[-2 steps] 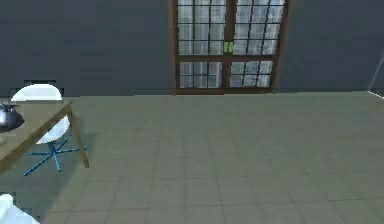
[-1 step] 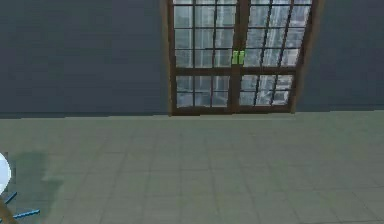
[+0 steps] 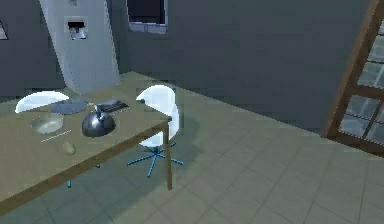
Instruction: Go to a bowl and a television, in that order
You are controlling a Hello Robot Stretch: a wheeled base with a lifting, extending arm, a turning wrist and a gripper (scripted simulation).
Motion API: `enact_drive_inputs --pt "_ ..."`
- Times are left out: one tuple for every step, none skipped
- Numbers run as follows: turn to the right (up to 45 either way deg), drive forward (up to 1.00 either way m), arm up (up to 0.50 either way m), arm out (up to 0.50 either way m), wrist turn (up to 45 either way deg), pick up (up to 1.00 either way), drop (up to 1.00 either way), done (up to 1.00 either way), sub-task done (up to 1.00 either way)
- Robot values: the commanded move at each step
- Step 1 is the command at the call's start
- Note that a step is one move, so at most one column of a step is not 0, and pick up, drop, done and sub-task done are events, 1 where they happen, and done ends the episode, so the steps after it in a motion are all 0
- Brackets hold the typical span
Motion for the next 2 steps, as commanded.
enact_drive_inputs --pt "-18.0 0.00 0.00 0.00 0.0 0.00 0.00 0.00 0.00" --pt "0.0 0.40 0.00 0.00 0.0 0.00 0.00 0.00 0.00"
